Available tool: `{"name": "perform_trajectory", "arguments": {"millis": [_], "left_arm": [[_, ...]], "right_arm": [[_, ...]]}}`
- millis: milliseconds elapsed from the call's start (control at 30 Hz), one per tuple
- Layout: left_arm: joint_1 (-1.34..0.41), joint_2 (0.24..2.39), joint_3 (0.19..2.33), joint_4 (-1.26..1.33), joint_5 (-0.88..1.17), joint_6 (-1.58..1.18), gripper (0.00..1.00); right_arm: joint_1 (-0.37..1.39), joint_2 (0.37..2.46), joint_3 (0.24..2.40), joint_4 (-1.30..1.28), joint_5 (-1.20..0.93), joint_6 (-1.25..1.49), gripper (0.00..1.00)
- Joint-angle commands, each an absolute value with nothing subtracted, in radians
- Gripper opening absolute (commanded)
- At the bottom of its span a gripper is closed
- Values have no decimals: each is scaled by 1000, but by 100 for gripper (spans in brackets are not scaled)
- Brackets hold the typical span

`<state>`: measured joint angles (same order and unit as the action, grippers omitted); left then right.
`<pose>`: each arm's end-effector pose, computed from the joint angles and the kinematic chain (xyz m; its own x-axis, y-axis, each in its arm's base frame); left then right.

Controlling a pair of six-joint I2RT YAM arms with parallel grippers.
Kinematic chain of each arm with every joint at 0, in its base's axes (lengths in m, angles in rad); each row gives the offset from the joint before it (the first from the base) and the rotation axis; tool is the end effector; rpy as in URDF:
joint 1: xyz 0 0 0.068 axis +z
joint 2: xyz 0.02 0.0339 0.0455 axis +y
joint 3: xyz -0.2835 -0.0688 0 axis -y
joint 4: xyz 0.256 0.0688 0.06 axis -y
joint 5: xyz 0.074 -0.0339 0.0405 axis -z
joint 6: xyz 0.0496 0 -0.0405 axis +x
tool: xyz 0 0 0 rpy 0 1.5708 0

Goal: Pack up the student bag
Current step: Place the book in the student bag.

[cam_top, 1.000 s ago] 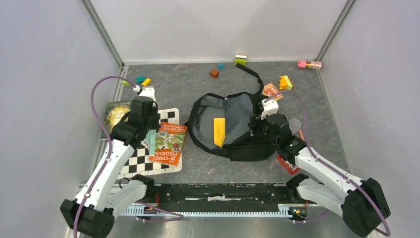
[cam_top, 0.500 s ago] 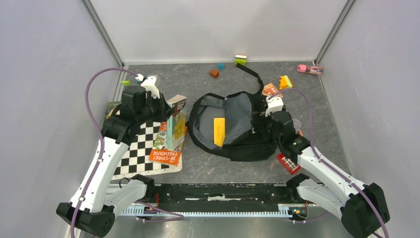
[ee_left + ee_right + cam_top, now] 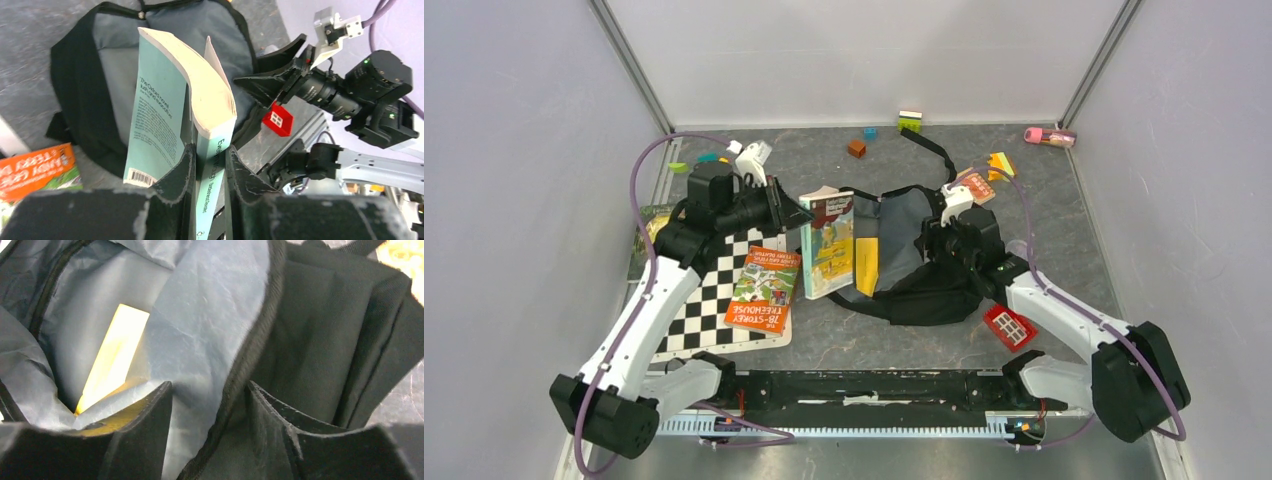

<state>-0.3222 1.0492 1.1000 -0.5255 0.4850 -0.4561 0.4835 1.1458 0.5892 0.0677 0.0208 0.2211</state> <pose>0.2167 -0.0967 0.3783 -0.6859 -0.1818 -0.7047 0.4137 0.6992 -0.5831 0.2318 0.1205 0.2294 -0.5041 -0.0170 -0.8635 -0.3464 0.9198 0.1841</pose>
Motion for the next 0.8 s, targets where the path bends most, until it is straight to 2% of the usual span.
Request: {"name": "perform_trajectory", "arguments": {"millis": [0, 67, 167, 500, 767], "left_arm": [[-324, 1093, 1086, -229, 634, -608, 2], [-324, 1116, 1073, -190, 643, -629, 2], [-324, 1144, 1060, -135, 661, -651, 2], [-330, 1341, 953, 265, 790, -875, 2], [-370, 1322, 1057, 189, 789, -833, 2]], "right_arm": [[469, 1164, 685, 129, -83, 225, 44], [468, 1148, 700, 126, -69, 220, 19], [468, 1124, 721, 100, -36, 208, 2], [468, 1053, 741, 57, -29, 228, 0], [467, 1049, 764, 31, -11, 221, 0]]}}
